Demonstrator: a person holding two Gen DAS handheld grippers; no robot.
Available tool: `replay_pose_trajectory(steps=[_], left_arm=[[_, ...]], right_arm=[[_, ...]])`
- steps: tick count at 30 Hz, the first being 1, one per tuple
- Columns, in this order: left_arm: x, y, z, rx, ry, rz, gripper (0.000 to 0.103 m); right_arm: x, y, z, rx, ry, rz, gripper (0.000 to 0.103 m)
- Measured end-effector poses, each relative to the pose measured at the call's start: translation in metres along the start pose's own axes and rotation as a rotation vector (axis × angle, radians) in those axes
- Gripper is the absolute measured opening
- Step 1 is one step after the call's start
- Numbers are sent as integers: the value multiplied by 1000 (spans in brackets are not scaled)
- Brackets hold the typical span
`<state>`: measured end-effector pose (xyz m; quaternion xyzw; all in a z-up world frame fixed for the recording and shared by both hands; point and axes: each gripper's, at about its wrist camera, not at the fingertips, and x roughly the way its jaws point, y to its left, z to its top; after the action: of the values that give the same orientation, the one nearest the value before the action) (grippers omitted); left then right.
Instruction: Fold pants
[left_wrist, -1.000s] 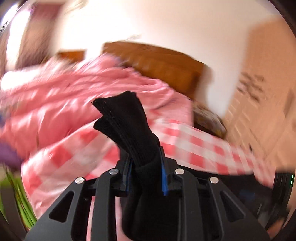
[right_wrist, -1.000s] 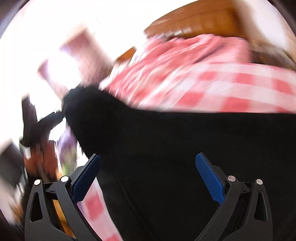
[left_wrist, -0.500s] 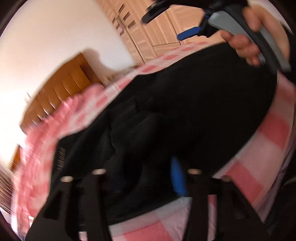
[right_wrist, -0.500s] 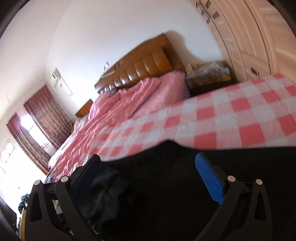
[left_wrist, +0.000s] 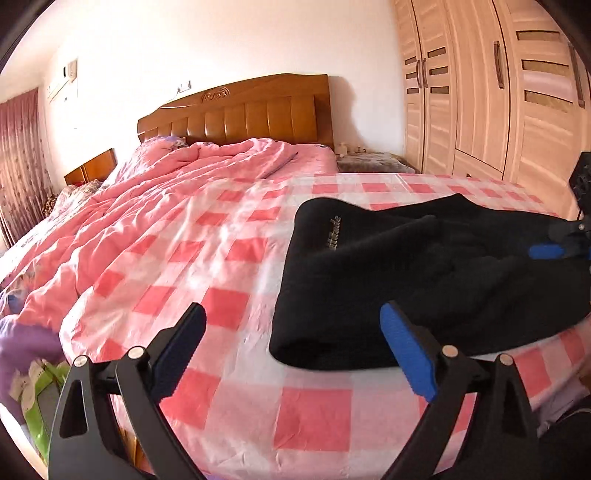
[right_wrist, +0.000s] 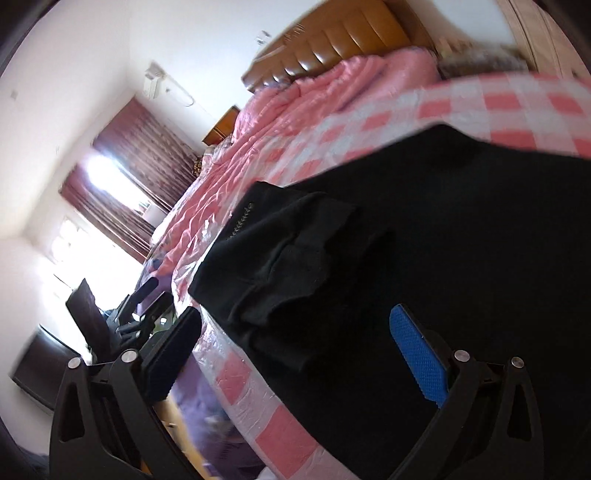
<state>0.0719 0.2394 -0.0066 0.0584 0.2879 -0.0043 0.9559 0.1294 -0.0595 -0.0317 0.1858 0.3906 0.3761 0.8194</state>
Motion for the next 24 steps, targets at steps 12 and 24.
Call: replay_pose_trajectory(steps=[12, 24], left_arm=[[26, -41, -26, 205, 40, 24, 94], [16, -35, -23, 190, 18, 43, 93]], right_arm=[[54, 8, -16, 81, 152, 61, 66], [55, 24, -1, 33, 24, -2, 11]])
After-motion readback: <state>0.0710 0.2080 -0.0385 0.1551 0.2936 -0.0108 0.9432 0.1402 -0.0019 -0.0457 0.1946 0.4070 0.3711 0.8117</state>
